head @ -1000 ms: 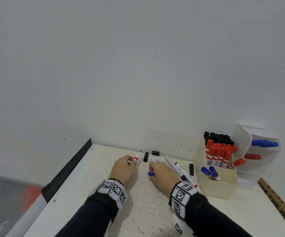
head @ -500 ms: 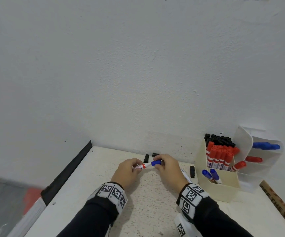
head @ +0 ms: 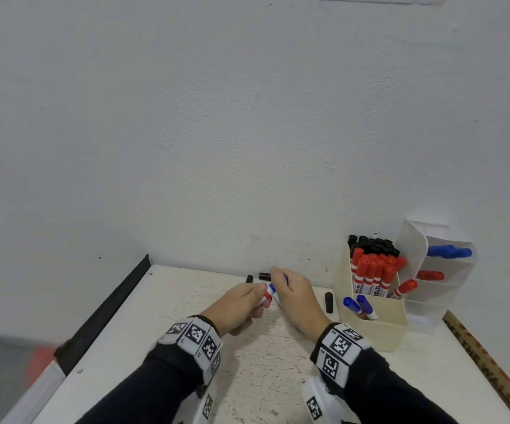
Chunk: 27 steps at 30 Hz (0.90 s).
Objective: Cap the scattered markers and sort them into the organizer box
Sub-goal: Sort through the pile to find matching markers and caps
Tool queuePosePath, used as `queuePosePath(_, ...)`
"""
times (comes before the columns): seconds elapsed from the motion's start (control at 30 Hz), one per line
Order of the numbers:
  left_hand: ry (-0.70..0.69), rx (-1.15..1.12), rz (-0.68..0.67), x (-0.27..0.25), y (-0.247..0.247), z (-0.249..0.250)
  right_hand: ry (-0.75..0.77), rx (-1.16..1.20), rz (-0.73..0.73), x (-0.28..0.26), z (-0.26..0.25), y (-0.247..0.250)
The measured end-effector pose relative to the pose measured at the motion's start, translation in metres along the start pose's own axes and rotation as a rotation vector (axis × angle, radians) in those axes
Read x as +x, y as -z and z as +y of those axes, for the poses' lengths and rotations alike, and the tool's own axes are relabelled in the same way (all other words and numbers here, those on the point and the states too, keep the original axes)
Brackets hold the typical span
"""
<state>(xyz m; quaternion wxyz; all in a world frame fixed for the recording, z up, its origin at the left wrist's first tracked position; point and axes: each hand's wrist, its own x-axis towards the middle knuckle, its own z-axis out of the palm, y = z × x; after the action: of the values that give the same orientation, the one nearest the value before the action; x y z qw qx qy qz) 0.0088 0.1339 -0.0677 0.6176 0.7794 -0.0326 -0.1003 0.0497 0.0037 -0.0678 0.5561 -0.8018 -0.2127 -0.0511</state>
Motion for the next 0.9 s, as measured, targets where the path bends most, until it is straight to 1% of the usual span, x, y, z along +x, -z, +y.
queuePosePath(0.07, -0.022, -0.099, -0.040, 0.003, -0.006, 0.008, 0.023, 0.025, 0.035, 0.000, -0.005, 0.009)
queuePosePath(0.13, -0.086, -0.166, -0.032, 0.008, -0.012, 0.015, 0.079, -0.020, 0.064, 0.001, -0.013, 0.019)
queuePosePath(0.17, -0.111, -0.165, -0.003, 0.011, -0.014, 0.017, 0.114, -0.056, 0.079, 0.001, -0.019, 0.024)
queuePosePath(0.23, -0.106, -0.088, 0.088, 0.020, -0.014, 0.014, 0.164, -0.079, 0.130, 0.001, -0.032, 0.039)
queuePosePath(0.27, -0.097, 0.016, 0.147, 0.026, -0.012, 0.008, 0.176, -0.071, 0.166, 0.000, -0.039, 0.048)
queuePosePath(0.3, -0.084, 0.185, 0.199, 0.033, -0.008, 0.000, 0.190, -0.064, 0.213, 0.000, -0.046, 0.059)
queuePosePath(0.33, -0.041, 0.394, 0.227, 0.040, -0.004, -0.009, 0.209, -0.063, 0.271, -0.001, -0.053, 0.071)
queuePosePath(0.4, 0.113, 0.745, 0.221, 0.048, -0.001, -0.024, 0.258, -0.090, 0.389, -0.006, -0.062, 0.098)
queuePosePath(0.43, 0.135, 0.863, 0.221, 0.050, -0.003, -0.029, 0.286, -0.119, 0.444, -0.009, -0.064, 0.111)
queuePosePath(0.47, 0.092, 0.939, 0.230, 0.052, -0.007, -0.034, 0.315, -0.148, 0.491, -0.014, -0.064, 0.124)
queuePosePath(0.53, -0.064, 0.991, 0.218, 0.055, -0.019, -0.037, 0.351, -0.181, 0.543, -0.024, -0.060, 0.144)
queuePosePath(0.57, -0.125, 1.011, 0.188, 0.055, -0.025, -0.037, 0.350, -0.194, 0.541, -0.029, -0.056, 0.151)
queuePosePath(0.63, -0.189, 1.079, 0.127, 0.059, -0.033, -0.036, 0.317, -0.241, 0.513, -0.035, -0.040, 0.160)
queuePosePath(0.73, -0.195, 1.197, 0.089, 0.062, -0.039, -0.029, 0.213, -0.332, 0.407, -0.045, -0.009, 0.163)
queuePosePath(0.83, -0.184, 1.225, 0.067, 0.061, -0.042, -0.024, 0.134, -0.442, 0.290, -0.054, 0.015, 0.160)
queuePosePath(0.9, -0.196, 1.237, 0.060, 0.058, -0.042, -0.023, 0.084, -0.470, 0.233, -0.058, 0.028, 0.159)
